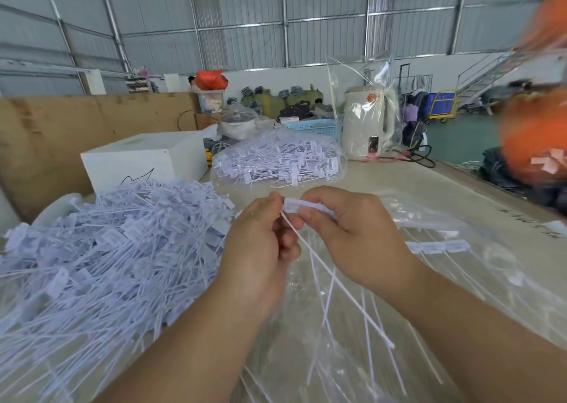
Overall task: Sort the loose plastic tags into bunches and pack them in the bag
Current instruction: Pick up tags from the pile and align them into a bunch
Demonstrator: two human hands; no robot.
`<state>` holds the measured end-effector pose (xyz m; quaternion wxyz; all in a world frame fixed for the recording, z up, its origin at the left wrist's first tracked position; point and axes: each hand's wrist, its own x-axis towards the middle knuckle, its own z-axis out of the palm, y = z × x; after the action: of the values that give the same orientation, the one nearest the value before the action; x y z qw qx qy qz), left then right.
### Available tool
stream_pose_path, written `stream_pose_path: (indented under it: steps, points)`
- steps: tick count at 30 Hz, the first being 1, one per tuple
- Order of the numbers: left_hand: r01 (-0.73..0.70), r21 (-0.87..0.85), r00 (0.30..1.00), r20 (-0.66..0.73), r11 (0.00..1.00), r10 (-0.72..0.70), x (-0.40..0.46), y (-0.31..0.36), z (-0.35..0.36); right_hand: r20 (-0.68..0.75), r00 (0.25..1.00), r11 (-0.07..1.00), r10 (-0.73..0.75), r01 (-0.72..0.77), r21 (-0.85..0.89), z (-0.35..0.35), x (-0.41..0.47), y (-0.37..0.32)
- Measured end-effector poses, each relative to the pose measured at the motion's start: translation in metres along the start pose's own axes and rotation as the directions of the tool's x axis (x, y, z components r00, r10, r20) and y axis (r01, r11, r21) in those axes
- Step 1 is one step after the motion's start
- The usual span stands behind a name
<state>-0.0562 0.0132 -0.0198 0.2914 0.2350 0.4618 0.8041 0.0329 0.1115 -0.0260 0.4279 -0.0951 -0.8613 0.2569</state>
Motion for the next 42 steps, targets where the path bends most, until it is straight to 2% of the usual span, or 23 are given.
stream_pose_path:
  steps: [2, 5, 6, 7, 9, 11, 14, 18, 21, 25, 27, 29, 32, 34, 36, 38, 40, 41, 42]
  points:
    - [0.025, -0.065, 0.999, -0.035, 0.998, -0.027, 0.001, -0.002, -0.001, 0.021, 0.999, 0.999, -0.028, 0.029, -0.037, 0.000, 0.000, -0.003]
    - [0.044, -0.207, 0.986, -0.148, 0.977, -0.075, 0.012, 0.005, -0.015, -0.081, 0.997, 1.000, 0.001, 0.000, 0.007, -0.008, 0.004, -0.001]
    - [0.026, -0.176, 0.982, -0.179, 0.984, -0.058, 0.016, 0.009, -0.022, -0.103, 0.994, 0.999, 0.020, -0.016, 0.044, -0.013, 0.004, 0.000]
    - [0.001, -0.066, 0.982, -0.188, 0.998, -0.013, 0.018, 0.012, -0.027, -0.098, 0.995, 0.997, 0.031, -0.024, 0.071, -0.017, 0.004, 0.000]
    - [-0.073, 0.239, 0.989, -0.106, 0.968, 0.100, 0.015, 0.013, -0.027, -0.022, 1.000, 0.997, 0.020, -0.018, 0.073, -0.021, 0.003, -0.001]
    - [-0.169, 0.367, 0.986, 0.053, 0.915, 0.160, 0.008, 0.009, -0.019, 0.072, 0.997, 1.000, 0.001, -0.001, -0.002, -0.018, 0.002, -0.003]
    - [-0.196, 0.338, 0.972, 0.194, 0.920, 0.135, 0.001, 0.006, -0.011, 0.186, 0.983, 0.999, -0.009, 0.002, 0.037, -0.019, 0.001, -0.002]
    - [-0.209, 0.396, 0.953, 0.289, 0.894, 0.095, -0.006, 0.006, -0.010, 0.280, 0.958, 0.997, -0.053, 0.036, 0.065, -0.019, -0.002, -0.002]
    - [-0.208, 0.421, 0.954, 0.288, 0.883, 0.087, -0.004, 0.007, -0.012, 0.304, 0.953, 0.992, 0.007, -0.046, 0.119, -0.023, 0.000, -0.003]
    - [-0.174, 0.400, 0.977, 0.183, 0.900, 0.108, -0.001, 0.010, -0.016, 0.448, 0.884, 0.987, 0.136, -0.162, 0.020, -0.036, 0.004, -0.001]
    - [-0.156, 0.397, 0.976, 0.205, 0.904, 0.078, -0.001, 0.009, -0.016, 0.469, 0.871, 0.988, 0.145, -0.153, -0.022, -0.036, 0.003, 0.000]
    - [-0.152, 0.401, 0.972, 0.228, 0.903, 0.063, -0.002, 0.009, -0.016, 0.446, 0.884, 0.989, 0.141, -0.141, -0.033, -0.033, 0.002, 0.001]
    - [-0.168, 0.390, 0.978, 0.184, 0.905, 0.102, 0.000, 0.008, -0.015, 0.361, 0.924, 0.989, 0.122, -0.143, 0.033, -0.031, 0.003, -0.002]
    - [-0.158, 0.305, 0.983, 0.137, 0.939, 0.121, 0.000, 0.006, -0.012, 0.274, 0.959, 0.997, 0.079, -0.082, -0.002, -0.027, 0.003, -0.005]
    - [-0.123, 0.170, 0.991, 0.073, 0.978, 0.112, 0.001, 0.004, -0.007, 0.180, 0.984, 0.984, 0.016, 0.017, -0.179, -0.020, 0.002, -0.010]
    - [-0.053, -0.001, 0.999, 0.004, 0.999, 0.053, 0.004, 0.003, -0.006, 0.050, 0.998, 0.948, -0.039, 0.053, -0.314, -0.015, 0.001, -0.015]
    - [0.008, -0.126, 0.998, -0.062, 0.992, -0.016, 0.009, 0.008, -0.013, -0.106, 0.992, 0.946, -0.062, 0.025, -0.322, -0.019, 0.003, -0.014]
    - [0.011, -0.115, 0.997, -0.080, 0.993, -0.021, 0.011, 0.009, -0.017, -0.131, 0.989, 0.957, -0.067, 0.027, -0.288, -0.022, 0.005, -0.011]
    - [0.004, -0.060, 0.997, -0.079, 0.998, -0.009, 0.012, 0.010, -0.020, -0.090, 0.994, 0.970, -0.063, 0.040, -0.239, -0.024, 0.005, -0.008]
